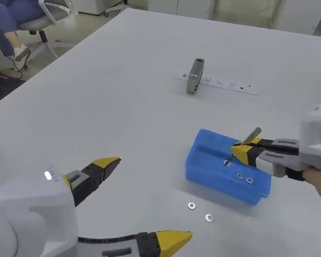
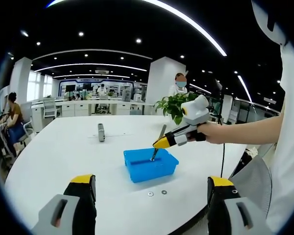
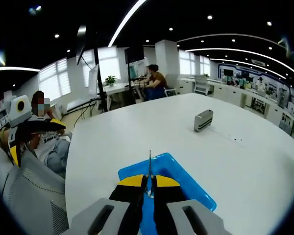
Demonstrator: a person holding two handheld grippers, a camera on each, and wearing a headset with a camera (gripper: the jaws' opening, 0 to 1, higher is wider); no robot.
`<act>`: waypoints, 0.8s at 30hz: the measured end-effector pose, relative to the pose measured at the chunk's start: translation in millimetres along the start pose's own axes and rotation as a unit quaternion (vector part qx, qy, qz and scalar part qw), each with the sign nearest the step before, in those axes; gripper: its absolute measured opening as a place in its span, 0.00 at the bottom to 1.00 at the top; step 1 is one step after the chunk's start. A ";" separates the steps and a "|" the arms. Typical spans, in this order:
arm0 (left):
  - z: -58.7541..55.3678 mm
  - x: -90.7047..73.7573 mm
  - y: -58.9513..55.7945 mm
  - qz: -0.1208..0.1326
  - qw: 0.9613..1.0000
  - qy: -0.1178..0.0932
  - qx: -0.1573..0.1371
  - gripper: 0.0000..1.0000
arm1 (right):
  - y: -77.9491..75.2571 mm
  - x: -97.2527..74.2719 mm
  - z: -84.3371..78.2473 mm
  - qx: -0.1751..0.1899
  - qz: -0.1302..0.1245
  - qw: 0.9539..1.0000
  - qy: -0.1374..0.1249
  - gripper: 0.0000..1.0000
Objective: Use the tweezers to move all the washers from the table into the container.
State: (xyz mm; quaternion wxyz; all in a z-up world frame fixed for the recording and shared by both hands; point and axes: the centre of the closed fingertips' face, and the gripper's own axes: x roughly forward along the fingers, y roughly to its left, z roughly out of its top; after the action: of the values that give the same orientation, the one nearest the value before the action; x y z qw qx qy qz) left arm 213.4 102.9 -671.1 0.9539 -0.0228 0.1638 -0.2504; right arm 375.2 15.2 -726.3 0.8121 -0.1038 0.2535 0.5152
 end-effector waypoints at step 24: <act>-2.5 -1.5 2.8 0.005 1.000 0.005 0.000 0.96 | -16.8 19.4 -33.5 0.023 -0.011 0.998 0.050 0.03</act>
State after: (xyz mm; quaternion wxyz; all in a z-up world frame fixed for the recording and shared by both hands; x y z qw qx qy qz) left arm 212.6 106.2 -673.4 0.9543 -0.0209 0.1692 -0.2454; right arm 386.6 8.5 -766.4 0.8065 -0.1131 0.3042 0.4941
